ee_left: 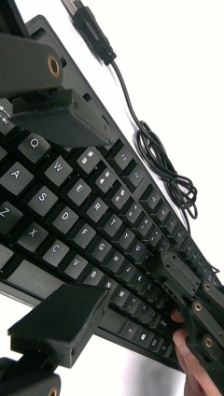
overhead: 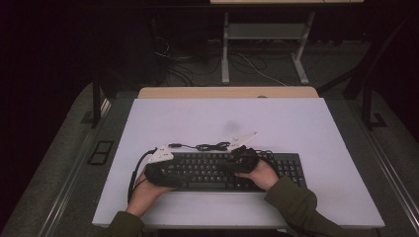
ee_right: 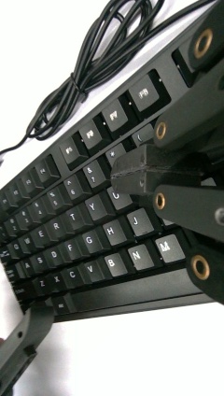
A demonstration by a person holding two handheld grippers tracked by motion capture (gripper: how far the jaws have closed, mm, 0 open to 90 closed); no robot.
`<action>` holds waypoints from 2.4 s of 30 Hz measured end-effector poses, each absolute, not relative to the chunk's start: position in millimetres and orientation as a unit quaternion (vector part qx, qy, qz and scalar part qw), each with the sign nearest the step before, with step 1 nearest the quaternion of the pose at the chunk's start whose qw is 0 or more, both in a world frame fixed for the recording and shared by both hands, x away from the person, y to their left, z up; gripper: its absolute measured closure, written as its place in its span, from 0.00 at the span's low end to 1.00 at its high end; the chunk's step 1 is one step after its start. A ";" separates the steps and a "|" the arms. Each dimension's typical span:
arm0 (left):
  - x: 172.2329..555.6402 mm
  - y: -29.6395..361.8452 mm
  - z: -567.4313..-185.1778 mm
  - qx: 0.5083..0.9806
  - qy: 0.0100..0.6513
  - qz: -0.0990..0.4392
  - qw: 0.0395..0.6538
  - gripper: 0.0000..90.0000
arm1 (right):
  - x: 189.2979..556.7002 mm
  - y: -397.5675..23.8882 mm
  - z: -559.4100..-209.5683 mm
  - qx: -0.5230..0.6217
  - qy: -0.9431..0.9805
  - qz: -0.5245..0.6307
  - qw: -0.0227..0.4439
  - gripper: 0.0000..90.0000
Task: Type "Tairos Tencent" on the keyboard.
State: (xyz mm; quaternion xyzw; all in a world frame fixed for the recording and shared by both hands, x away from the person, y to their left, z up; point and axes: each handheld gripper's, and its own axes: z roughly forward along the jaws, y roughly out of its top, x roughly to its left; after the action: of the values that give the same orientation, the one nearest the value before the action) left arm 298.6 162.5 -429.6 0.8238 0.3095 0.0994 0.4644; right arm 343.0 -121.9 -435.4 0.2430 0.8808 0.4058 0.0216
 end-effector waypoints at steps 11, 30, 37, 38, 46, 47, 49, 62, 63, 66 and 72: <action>298.8 162.5 -430.8 0.824 0.310 0.097 0.465 0.24 | 345.0 -128.6 -430.9 0.251 0.868 0.428 0.018 0.90; 306.8 160.8 -426.4 0.820 0.314 0.086 0.471 0.24 | 346.1 -135.0 -426.8 0.260 0.843 0.470 0.022 0.33; 315.0 158.0 -420.1 0.815 0.314 0.089 0.480 0.25 | 346.7 -136.7 -425.1 0.259 0.838 0.479 0.024 0.31; 316.1 157.5 -419.9 0.814 0.314 0.089 0.480 0.25 | 347.0 -136.9 -424.7 0.259 0.837 0.481 0.024 0.31; 322.3 149.6 -416.3 0.816 0.312 0.093 0.478 0.27 | 347.3 -136.4 -422.9 0.258 0.834 0.486 0.023 0.30; 323.0 148.4 -416.0 0.816 0.312 0.093 0.478 0.28 | 347.3 -136.3 -422.7 0.258 0.834 0.487 0.023 0.30; 324.3 146.2 -416.4 0.814 0.313 0.092 0.481 0.29 | 347.3 -136.4 -422.3 0.258 0.834 0.487 0.023 0.29; 323.3 141.2 -420.6 0.826 0.298 0.076 0.472 0.65 | 346.9 -136.4 -423.8 0.258 0.835 0.485 0.024 0.29; 323.3 140.7 -421.1 0.828 0.297 0.075 0.470 0.68 | 346.4 -136.0 -423.8 0.258 0.835 0.485 0.023 0.29; 324.2 140.0 -423.0 0.833 0.293 0.068 0.465 0.76 | 346.3 -134.9 -424.5 0.258 0.836 0.484 0.024 0.29; 325.2 137.3 -426.7 0.840 0.288 0.058 0.457 0.91 | 345.7 -134.3 -425.4 0.256 0.838 0.481 0.024 0.29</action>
State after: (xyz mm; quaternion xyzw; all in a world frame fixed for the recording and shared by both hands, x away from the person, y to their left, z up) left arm 325.2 137.3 -426.7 0.8397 0.2879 0.0579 0.4569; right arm 345.7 -134.3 -425.4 0.2564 0.8378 0.4814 0.0235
